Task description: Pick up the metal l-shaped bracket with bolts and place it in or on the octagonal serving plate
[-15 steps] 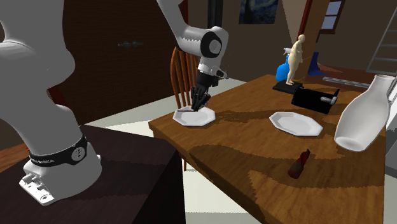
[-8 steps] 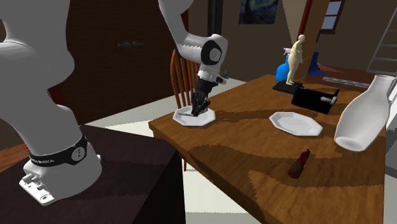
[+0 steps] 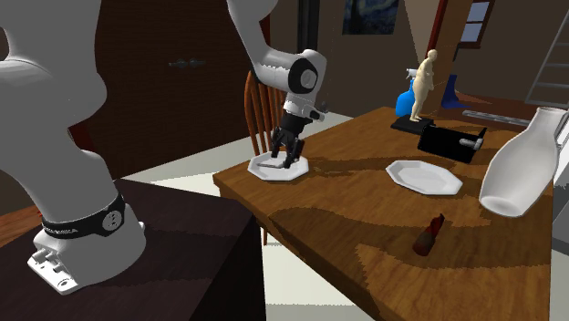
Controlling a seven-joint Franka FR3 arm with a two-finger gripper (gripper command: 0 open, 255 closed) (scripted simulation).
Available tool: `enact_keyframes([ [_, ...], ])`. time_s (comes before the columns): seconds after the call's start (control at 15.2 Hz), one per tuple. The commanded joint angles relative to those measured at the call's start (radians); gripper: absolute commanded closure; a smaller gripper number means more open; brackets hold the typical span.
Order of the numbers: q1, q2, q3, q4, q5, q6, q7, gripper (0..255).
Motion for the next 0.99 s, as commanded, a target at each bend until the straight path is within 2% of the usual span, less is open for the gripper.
enact_keyframes([
  [0.0, 0.000, 0.000, 0.000, 0.000, 0.000, 0.000, 0.000, 0],
  [0.13, 0.000, 0.000, 0.000, 0.000, 0.000, 0.000, 0.000, 0],
  [0.4, -0.012, -0.048, 0.027, 0.076, 0.041, -0.115, -0.027, 0],
  [0.92, -0.012, -0.048, 0.027, 0.076, 0.041, -0.115, -0.027, 0],
])
